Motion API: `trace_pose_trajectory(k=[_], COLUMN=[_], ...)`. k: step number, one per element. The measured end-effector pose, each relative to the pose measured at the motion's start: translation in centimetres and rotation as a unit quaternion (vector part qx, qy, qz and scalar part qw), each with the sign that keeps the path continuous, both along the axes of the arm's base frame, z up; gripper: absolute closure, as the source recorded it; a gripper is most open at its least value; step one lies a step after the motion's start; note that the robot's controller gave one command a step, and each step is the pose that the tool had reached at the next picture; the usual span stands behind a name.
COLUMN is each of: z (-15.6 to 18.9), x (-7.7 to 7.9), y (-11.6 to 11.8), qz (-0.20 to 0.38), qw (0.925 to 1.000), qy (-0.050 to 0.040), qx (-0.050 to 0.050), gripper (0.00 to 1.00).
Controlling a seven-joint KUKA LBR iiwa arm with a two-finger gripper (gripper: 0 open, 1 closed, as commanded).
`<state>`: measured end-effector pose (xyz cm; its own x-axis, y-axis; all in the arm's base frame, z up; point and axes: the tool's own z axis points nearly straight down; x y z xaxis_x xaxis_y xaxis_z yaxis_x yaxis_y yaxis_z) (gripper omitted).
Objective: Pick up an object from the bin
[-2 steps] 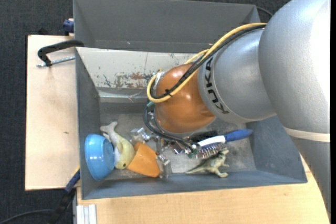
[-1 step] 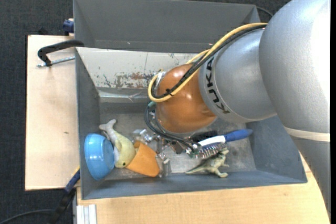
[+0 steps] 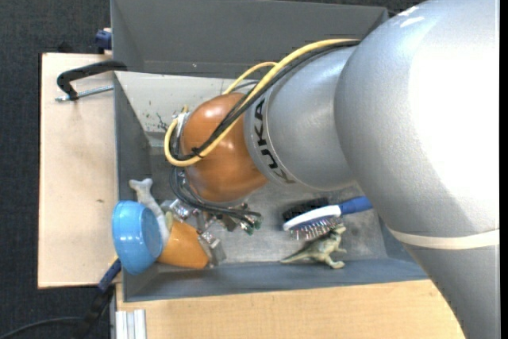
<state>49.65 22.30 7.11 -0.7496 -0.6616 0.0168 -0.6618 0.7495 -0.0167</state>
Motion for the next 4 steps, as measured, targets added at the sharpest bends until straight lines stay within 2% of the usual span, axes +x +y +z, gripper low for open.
trace_pose_trajectory(k=[1, 2, 3, 4], z=[2.7, -0.1, 0.0, 3.9], x=[2.9, 5.9, -0.2, -0.2], y=[-1.8, -7.9, -3.8, -3.3], qz=[-0.105, 0.179, 0.221, 0.170], qw=[0.9944, 0.9838, 0.9753, 0.9854], qy=[-0.0066, -0.0013, 0.0004, -0.0026], qx=[0.014, 0.012, 0.013, 0.014], gripper=[1.00, 1.00, 1.00, 1.00])
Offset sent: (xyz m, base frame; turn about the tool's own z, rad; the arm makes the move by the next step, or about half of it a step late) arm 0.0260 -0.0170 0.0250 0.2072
